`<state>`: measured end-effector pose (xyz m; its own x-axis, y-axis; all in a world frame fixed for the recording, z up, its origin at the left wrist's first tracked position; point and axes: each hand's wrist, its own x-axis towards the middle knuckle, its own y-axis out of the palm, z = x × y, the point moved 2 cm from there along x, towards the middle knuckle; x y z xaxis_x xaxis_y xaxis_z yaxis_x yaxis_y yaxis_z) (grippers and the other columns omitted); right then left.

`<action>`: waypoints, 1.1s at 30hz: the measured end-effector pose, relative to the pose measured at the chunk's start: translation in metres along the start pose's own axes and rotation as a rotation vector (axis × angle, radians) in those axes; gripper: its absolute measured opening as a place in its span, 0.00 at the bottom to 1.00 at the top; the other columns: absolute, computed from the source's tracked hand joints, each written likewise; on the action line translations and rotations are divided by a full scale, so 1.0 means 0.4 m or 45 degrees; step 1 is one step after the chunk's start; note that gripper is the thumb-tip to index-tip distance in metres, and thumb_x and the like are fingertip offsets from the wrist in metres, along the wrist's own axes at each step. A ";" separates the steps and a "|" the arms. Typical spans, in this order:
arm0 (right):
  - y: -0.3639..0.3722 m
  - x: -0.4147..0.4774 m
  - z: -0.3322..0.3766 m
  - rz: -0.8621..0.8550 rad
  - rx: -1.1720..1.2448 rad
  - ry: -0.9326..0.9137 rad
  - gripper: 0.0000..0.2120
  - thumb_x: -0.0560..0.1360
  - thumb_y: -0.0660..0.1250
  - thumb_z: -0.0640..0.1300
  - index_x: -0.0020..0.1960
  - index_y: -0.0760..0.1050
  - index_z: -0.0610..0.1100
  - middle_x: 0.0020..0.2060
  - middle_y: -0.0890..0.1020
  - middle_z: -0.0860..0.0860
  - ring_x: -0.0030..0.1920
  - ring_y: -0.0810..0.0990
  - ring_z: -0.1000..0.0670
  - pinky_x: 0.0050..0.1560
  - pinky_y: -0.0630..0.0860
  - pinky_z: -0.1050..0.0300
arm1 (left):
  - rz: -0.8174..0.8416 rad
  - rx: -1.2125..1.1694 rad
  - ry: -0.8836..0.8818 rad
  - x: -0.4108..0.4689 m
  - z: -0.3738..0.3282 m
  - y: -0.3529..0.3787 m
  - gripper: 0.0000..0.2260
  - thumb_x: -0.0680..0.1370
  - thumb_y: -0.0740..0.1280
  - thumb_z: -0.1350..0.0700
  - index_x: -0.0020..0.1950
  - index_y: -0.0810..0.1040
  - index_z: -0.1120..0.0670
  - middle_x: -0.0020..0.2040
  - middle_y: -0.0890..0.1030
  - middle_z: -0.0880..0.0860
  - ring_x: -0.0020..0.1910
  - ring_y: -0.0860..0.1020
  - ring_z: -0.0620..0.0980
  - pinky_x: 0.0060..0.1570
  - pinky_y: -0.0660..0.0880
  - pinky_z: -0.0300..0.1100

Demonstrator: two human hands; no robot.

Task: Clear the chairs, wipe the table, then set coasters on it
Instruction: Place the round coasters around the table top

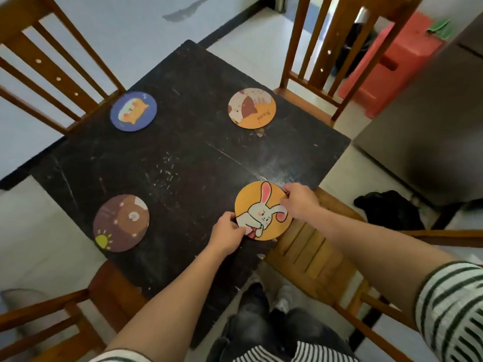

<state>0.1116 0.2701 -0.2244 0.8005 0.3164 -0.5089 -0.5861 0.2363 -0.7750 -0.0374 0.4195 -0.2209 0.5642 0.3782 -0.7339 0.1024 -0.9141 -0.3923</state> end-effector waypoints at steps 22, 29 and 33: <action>0.152 -0.007 -0.062 -0.002 -0.634 -0.272 0.32 0.81 0.41 0.63 0.79 0.39 0.50 0.78 0.37 0.45 0.76 0.32 0.44 0.74 0.39 0.48 | -0.250 1.312 0.693 0.142 0.168 0.008 0.27 0.82 0.45 0.43 0.79 0.53 0.54 0.80 0.52 0.59 0.79 0.50 0.58 0.74 0.53 0.58; 0.161 -0.010 -0.060 0.018 -0.693 -0.239 0.31 0.81 0.38 0.63 0.77 0.32 0.50 0.76 0.32 0.46 0.74 0.28 0.43 0.74 0.36 0.48 | -0.273 1.303 0.746 0.155 0.183 0.018 0.28 0.81 0.48 0.43 0.79 0.54 0.54 0.80 0.52 0.59 0.79 0.51 0.59 0.73 0.51 0.59; 0.156 -0.020 -0.035 0.055 -0.633 -0.178 0.31 0.82 0.42 0.61 0.78 0.34 0.49 0.76 0.33 0.46 0.75 0.29 0.43 0.73 0.37 0.47 | -0.237 1.329 0.706 0.149 0.174 0.013 0.29 0.82 0.46 0.43 0.80 0.52 0.54 0.80 0.49 0.59 0.79 0.48 0.59 0.74 0.48 0.58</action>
<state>0.0705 0.2697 -0.2740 0.7329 0.4437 -0.5158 -0.4606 -0.2343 -0.8561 -0.0604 0.4476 -0.3051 0.9141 0.1432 -0.3794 -0.3498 -0.1952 -0.9163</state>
